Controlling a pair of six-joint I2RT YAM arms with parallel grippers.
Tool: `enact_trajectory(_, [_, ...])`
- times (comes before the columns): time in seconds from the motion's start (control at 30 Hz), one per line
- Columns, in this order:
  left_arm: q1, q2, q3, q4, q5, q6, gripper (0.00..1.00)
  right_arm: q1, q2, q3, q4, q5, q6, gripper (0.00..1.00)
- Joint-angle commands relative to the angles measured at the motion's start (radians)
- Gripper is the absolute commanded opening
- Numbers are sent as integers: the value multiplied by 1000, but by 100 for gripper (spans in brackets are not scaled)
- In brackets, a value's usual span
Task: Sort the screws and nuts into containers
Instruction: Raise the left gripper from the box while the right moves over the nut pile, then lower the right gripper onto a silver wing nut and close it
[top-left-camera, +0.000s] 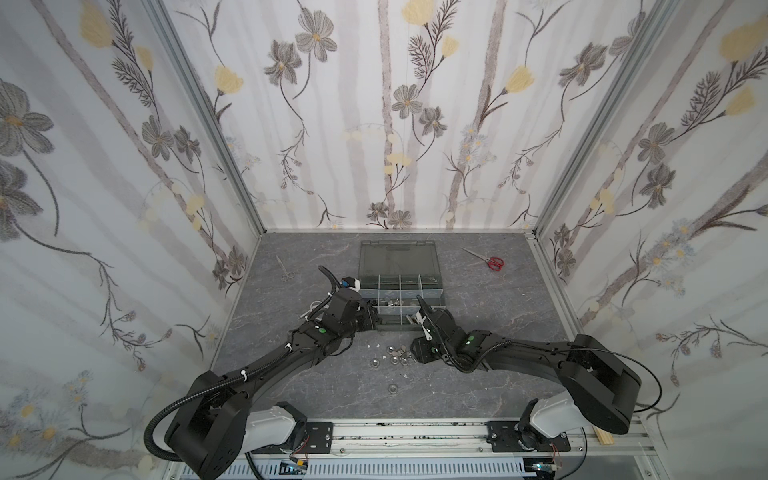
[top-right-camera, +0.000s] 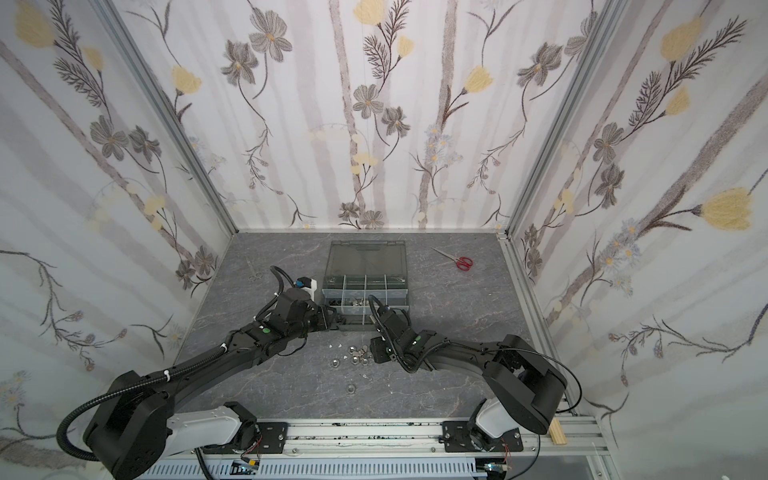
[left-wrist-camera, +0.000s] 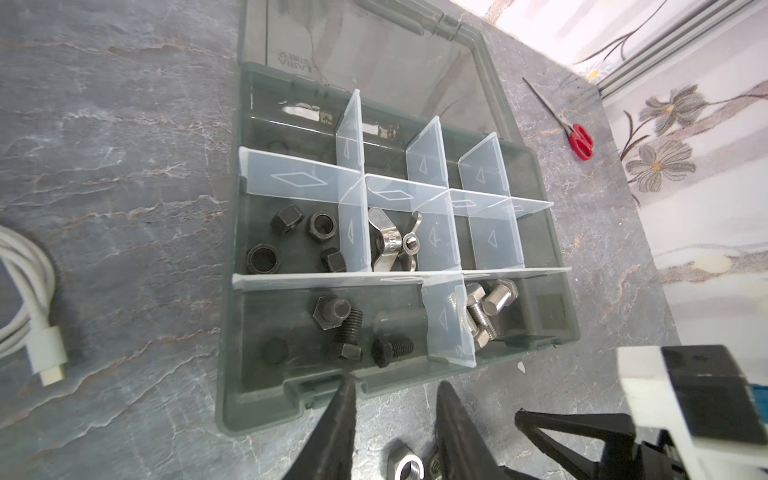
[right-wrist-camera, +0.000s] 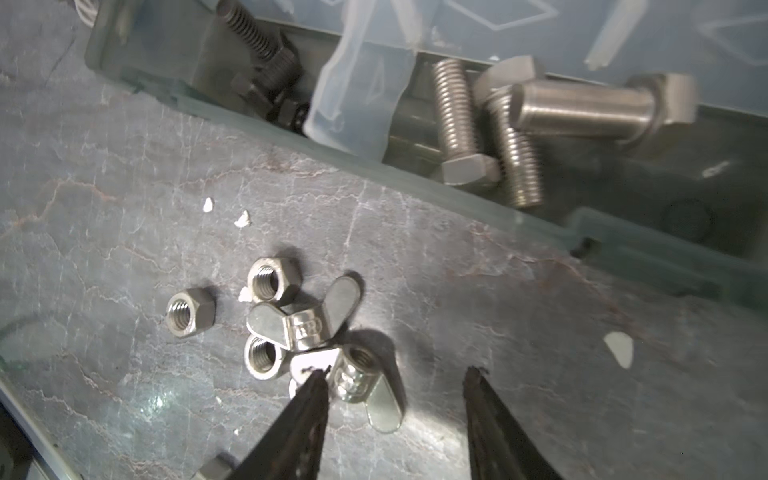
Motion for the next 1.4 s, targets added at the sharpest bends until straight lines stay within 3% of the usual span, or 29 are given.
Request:
enact_trajectory(0.0, [1, -46, -44, 58, -32, -62, 36, 14, 25, 24, 11, -12, -44, 53])
enact_trajectory(0.53, [2, -203, -191, 97, -45, -171, 38, 13, 79, 33, 65, -80, -64, 48])
enact_trajectory(0.83, [1, -213, -197, 104, -41, -178, 39, 6, 90, 72, 98, -100, -78, 48])
enact_trajectory(1.07, [1, -221, -204, 112, -46, -178, 39, 0, 112, 81, 122, -129, -74, 43])
enact_trajectory(1.37, [1, -219, -216, 121, -41, -183, 39, 0, 95, -3, 149, -137, -30, 43])
